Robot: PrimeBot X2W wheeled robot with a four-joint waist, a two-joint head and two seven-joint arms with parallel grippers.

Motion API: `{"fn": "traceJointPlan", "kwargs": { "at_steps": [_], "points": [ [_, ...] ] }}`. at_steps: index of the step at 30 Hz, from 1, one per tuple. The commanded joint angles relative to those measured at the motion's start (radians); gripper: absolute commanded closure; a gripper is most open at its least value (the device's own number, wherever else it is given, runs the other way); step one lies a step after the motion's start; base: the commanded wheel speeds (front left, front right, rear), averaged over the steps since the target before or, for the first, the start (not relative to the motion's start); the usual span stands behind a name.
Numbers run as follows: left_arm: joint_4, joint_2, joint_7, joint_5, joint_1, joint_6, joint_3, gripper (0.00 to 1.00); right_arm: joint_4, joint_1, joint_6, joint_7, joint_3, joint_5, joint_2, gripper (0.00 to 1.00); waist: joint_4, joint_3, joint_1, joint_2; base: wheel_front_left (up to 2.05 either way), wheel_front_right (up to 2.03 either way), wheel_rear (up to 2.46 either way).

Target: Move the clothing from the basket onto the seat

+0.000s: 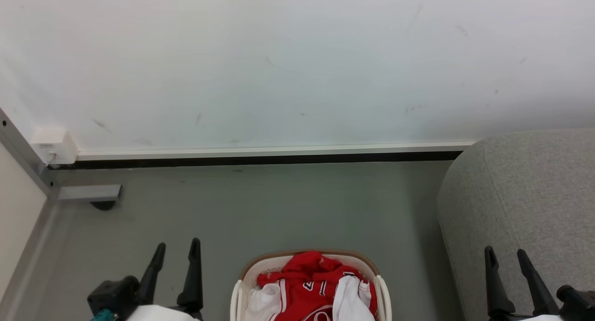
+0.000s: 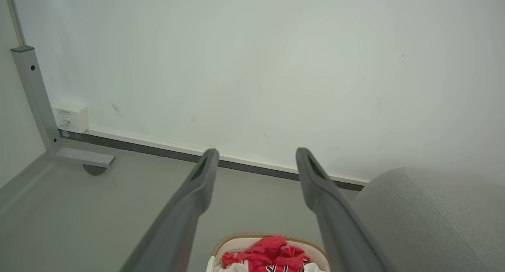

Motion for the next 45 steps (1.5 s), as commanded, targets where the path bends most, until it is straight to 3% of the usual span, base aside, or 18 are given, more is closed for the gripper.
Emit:
{"fn": "traceJointPlan", "kwargs": {
  "at_steps": [1, 14, 38, 45],
  "points": [
    [0.002, 0.017, -0.015, 0.029, 0.003, 0.005, -0.006, 0.00, -0.001, -0.008, -0.001, -0.010, -0.003, -0.033, -0.012, 0.00, 0.000, 0.000, 0.0000, 0.0000, 0.00, 0.00, 0.00],
    [0.022, 0.026, -0.044, 0.126, 0.011, 0.021, -0.019, 0.00, 0.031, 0.005, -0.002, -0.041, 0.012, -0.082, -0.012, 0.00, -0.001, -0.004, 0.0000, 0.0000, 0.00, 0.00, 0.00],
    [0.046, -0.016, -0.090, 0.296, 0.043, -0.046, 0.010, 0.00, 0.056, 0.003, -0.002, -0.086, 0.027, -0.207, -0.013, 0.00, 0.007, 0.001, 0.0000, 0.0000, 0.00, 0.00, 0.00],
    [0.056, -0.025, -0.101, 0.333, 0.048, -0.066, 0.018, 0.00, 0.064, 0.003, -0.002, -0.098, 0.031, -0.169, -0.012, 0.00, 0.006, 0.002, 0.0000, 0.0000, 0.00, 0.00, 0.00]
  ]
}}
